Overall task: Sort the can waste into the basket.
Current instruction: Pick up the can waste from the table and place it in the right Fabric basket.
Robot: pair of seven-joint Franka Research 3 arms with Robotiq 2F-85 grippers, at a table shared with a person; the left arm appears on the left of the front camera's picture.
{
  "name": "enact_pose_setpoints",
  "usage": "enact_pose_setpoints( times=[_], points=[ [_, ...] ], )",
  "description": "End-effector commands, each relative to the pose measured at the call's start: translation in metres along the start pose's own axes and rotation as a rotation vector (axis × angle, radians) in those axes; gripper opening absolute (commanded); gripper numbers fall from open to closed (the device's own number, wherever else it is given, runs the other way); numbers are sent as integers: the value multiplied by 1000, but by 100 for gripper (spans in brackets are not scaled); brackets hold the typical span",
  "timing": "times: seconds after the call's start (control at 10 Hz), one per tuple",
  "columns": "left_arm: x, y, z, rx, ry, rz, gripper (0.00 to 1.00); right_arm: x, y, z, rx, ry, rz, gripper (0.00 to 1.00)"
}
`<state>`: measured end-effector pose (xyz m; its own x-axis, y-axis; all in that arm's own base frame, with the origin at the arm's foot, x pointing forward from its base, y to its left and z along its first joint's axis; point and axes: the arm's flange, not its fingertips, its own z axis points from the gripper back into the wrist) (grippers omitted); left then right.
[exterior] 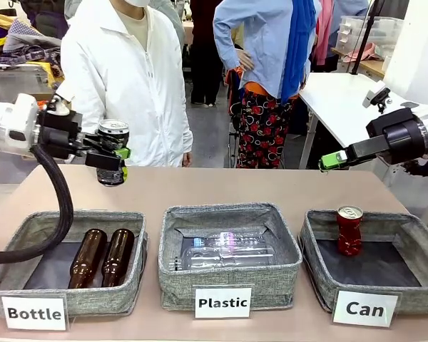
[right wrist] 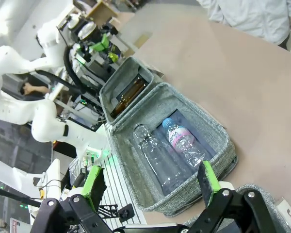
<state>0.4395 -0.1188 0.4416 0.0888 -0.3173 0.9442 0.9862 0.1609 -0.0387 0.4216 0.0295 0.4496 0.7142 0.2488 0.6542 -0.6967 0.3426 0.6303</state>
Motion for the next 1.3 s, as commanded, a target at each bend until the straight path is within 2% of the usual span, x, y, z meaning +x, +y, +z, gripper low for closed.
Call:
enact_pose_setpoints(
  times=[0.0, 0.1, 0.2, 0.4, 0.5, 0.6, 0.7, 0.9, 1.0, 1.1, 1.2],
  points=[
    [58, -18, -81, -96, 75, -106, 0, -1, 9, 3, -36, 49, -39, 100],
    [108, -45, -132, -121, 152, -199, 0, -15, 26, 24, -110, 81, -137, 100],
    [146, -64, -175, -115, 95, -218, 0, -37, 40, 51, -154, 88, -232, 100],
    [196, -100, -255, -242, 83, -213, 0, -89, 61, 107, -231, 41, -409, 100],
    [216, -119, -300, -290, 140, -196, 0, -119, 72, 134, -261, -7, -507, 100],
    [223, -140, -339, -383, 194, -205, 0, -142, 77, 159, -288, -68, -579, 100],
    [221, -161, -380, -391, 256, -217, 0, -165, 79, 184, -329, -145, -670, 100],
    [212, -189, -454, -390, 371, -198, 0, -222, 81, 223, -383, -395, -946, 100],
    [207, -192, -481, -392, 397, -206, 0, -243, 82, 226, -378, -413, -957, 100],
    [203, -197, -500, -340, 409, -217, 0, -252, 81, 225, -399, -441, -943, 100],
    [199, -197, -514, -292, 429, -211, 0, -224, 80, 253, -383, -345, -898, 100]
  ],
)
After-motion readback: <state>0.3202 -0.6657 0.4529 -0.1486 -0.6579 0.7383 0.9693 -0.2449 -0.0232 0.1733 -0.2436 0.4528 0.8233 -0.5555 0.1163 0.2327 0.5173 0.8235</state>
